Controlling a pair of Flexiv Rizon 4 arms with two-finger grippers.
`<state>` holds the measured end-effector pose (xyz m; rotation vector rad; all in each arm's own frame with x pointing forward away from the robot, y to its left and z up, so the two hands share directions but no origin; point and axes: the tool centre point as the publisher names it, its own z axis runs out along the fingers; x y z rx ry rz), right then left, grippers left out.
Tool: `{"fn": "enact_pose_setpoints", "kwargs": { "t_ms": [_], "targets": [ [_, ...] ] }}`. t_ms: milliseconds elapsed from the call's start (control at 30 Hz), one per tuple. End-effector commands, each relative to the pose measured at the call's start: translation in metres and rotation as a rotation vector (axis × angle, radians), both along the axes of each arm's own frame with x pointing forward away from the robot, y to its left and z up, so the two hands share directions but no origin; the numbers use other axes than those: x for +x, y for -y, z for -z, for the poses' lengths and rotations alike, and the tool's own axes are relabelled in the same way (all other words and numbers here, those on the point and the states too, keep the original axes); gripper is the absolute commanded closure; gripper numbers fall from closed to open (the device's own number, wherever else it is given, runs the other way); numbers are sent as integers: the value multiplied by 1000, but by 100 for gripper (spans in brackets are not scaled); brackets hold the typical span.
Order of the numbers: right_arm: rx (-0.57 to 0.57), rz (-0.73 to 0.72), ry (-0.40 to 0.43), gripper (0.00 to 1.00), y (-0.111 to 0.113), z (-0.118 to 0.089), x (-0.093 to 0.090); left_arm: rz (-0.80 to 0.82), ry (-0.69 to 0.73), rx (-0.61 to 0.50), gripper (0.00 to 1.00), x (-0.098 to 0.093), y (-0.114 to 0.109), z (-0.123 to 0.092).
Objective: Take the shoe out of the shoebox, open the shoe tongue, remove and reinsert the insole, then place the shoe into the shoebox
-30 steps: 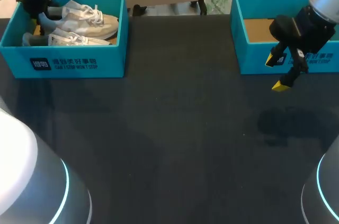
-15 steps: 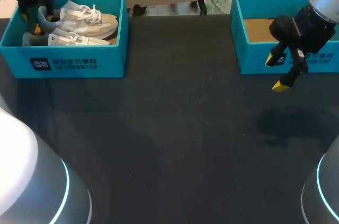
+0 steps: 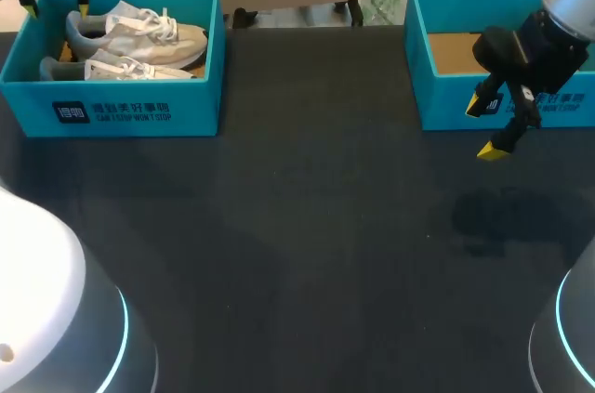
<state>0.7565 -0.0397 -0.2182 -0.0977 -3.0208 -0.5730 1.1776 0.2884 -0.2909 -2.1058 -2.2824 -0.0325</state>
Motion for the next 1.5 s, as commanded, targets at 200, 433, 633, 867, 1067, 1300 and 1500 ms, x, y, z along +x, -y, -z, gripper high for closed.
{"fn": "enact_pose_setpoints", "kwargs": {
  "t_ms": [200, 433, 633, 867, 1067, 1300, 1500],
  "targets": [
    [-2, 0, 0, 0, 0, 1, 0, -63, 57, -37, 0, -44, -6, -35],
    [-2, 0, 0, 0, 0, 1, 0, -63, 57, -37, 0, -44, -6, -35],
    [-2, 0, 0, 0, 0, 1, 0, -60, 55, -30, 0, -48, -7, -33],
    [-2, 0, 0, 0, 0, 1, 0, -1, 35, -6, 0, -76, -10, -27],
    [-2, 0, 0, 0, 0, 1, 0, 47, 6, -11, 0, -93, -8, -17],
    [-2, 0, 0, 0, 0, 1, 0, 89, -14, 0, 0, -108, -8, -9],
    [-2, 0, 0, 0, 0, 1, 0, 131, -21, -7, 3, -116, -9, -5]
  ]
}}
